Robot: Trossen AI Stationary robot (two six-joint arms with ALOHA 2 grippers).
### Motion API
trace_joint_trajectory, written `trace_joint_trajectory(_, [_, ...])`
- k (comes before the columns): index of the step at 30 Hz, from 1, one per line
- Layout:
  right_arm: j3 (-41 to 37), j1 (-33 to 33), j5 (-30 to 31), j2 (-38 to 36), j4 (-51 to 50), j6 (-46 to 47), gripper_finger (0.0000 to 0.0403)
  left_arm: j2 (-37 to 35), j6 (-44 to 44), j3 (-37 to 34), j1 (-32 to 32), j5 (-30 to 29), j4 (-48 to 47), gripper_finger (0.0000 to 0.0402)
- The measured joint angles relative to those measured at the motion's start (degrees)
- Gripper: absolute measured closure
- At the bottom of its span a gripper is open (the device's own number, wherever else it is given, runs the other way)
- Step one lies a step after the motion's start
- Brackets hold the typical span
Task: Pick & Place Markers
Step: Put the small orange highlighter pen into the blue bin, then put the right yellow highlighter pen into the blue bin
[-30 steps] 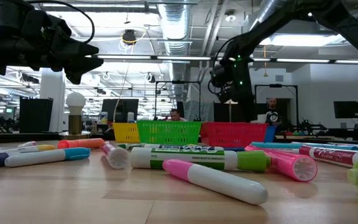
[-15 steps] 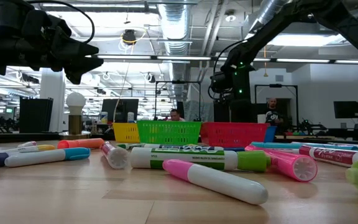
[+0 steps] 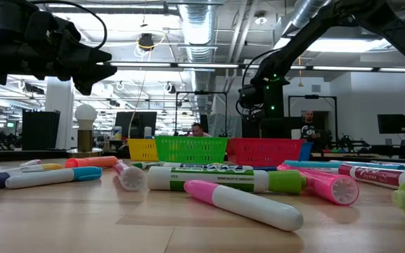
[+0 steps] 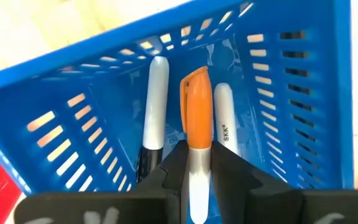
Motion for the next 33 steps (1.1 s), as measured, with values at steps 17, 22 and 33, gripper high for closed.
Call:
trace_joint_trajectory(17, [0.0,0.0,0.0,0.0,-0.2,0.0,0.0305,0.0,0.0,0.0,0.0,0.0,0.0,0.0198])
trace_joint_trajectory(22, [0.1,0.1,0.2,0.0,-0.7,0.6,0.0267,0.0,0.0,0.0,0.0,0.0,0.0,0.0198])
trace_joint_trajectory(33, [8.1,1.5,0.2,0.0,-14.7,5.2,0.0251,0.0,0.0,0.0,0.0,0.0,0.0,0.0198])
